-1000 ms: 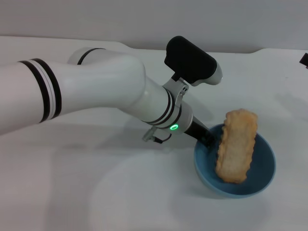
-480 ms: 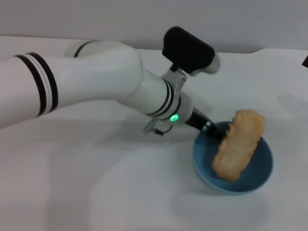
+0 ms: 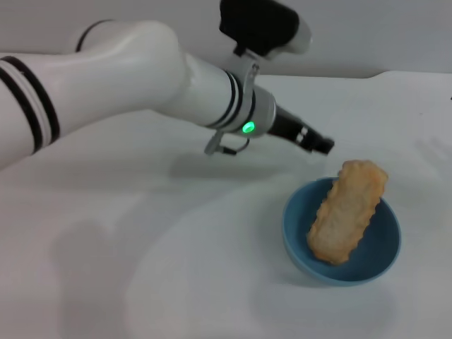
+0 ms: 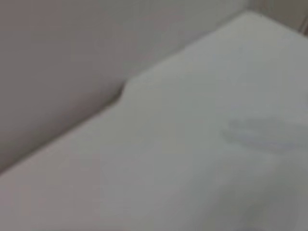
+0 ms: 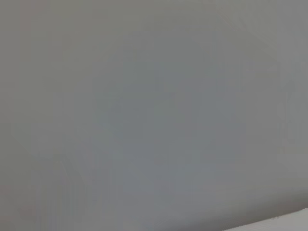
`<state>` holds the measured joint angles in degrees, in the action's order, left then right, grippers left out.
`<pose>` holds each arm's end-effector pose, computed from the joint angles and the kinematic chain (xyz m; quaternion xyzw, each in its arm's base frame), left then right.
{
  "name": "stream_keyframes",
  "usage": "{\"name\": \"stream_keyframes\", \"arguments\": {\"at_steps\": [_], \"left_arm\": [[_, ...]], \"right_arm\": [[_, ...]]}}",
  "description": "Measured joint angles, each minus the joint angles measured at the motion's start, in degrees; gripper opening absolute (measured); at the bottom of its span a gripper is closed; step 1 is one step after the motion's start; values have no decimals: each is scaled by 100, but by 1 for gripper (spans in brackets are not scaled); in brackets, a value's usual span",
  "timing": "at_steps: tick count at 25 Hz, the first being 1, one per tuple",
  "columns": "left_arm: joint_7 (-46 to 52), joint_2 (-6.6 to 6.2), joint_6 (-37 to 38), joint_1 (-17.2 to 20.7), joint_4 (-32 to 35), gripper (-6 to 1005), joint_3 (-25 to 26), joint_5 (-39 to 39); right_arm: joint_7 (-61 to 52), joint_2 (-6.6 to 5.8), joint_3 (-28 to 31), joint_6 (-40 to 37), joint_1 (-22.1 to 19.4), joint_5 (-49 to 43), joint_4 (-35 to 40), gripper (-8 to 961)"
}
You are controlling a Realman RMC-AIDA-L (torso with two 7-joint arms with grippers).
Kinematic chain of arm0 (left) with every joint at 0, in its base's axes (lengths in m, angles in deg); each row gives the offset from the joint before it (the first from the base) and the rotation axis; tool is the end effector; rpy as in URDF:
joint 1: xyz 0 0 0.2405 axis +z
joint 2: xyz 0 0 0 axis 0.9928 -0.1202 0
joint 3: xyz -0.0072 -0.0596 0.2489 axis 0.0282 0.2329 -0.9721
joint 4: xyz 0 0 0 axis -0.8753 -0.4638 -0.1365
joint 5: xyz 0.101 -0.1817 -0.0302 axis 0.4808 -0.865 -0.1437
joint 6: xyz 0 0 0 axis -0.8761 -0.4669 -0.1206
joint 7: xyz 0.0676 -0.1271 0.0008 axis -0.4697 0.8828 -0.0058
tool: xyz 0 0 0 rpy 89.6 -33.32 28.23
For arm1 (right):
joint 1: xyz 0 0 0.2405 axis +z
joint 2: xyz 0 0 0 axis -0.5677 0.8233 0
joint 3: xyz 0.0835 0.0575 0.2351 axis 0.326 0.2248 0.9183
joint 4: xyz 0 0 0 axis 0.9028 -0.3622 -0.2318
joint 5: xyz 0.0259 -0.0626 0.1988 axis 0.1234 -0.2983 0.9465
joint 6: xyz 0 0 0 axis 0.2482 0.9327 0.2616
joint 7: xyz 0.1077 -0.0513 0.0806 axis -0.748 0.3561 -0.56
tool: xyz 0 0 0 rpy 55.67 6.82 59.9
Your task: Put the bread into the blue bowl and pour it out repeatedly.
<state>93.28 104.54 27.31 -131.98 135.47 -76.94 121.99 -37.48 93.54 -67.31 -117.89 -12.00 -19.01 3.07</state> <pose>-0.1190 0.3955 -0.1294 -0.9299 -0.2974 -0.0059 0.2165 0.3322 0.3368 0.0609 -0.7397 0.4804 0.3694 0.2927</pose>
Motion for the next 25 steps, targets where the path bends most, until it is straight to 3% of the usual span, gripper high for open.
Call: {"name": "stream_keyframes", "arguments": {"at_steps": [5,8,10,12,13,14,15,17,20,25], "left_arm": [[-2,11,-932,476,362,709,292,324],[-8,37,-2380,945,342,748,200,329],[-8,41,-2640,1018,288,774,161,324],[17,45,-3501,1137,22,800,-114,296],[34,51,-3874,1180,-91,813,-267,284],[61,68,-4704,1322,-289,826,-649,267],[61,68,-4704,1322,-289,825,-649,267],[64,80,-5516,1468,-404,824,-1032,260],[65,84,-6719,1731,-583,823,-1728,257],[174,91,-7300,1920,-744,823,-2223,206]], "right_arm": [[1631,185,227,267,-72,466,-137,513],[2645,189,250,583,-92,1092,-602,512],[3414,186,250,811,-96,1612,-951,511],[4450,189,249,974,-95,2286,-1345,514],[5573,195,251,1027,-63,3051,-1803,516],[5573,195,251,1027,-63,3051,-1803,518],[5954,197,247,1027,-41,3339,-1995,519],[6734,197,246,1006,14,4052,-2402,521],[7111,205,247,943,29,4639,-2695,521],[7134,212,246,780,-48,5183,-3088,521]]}}
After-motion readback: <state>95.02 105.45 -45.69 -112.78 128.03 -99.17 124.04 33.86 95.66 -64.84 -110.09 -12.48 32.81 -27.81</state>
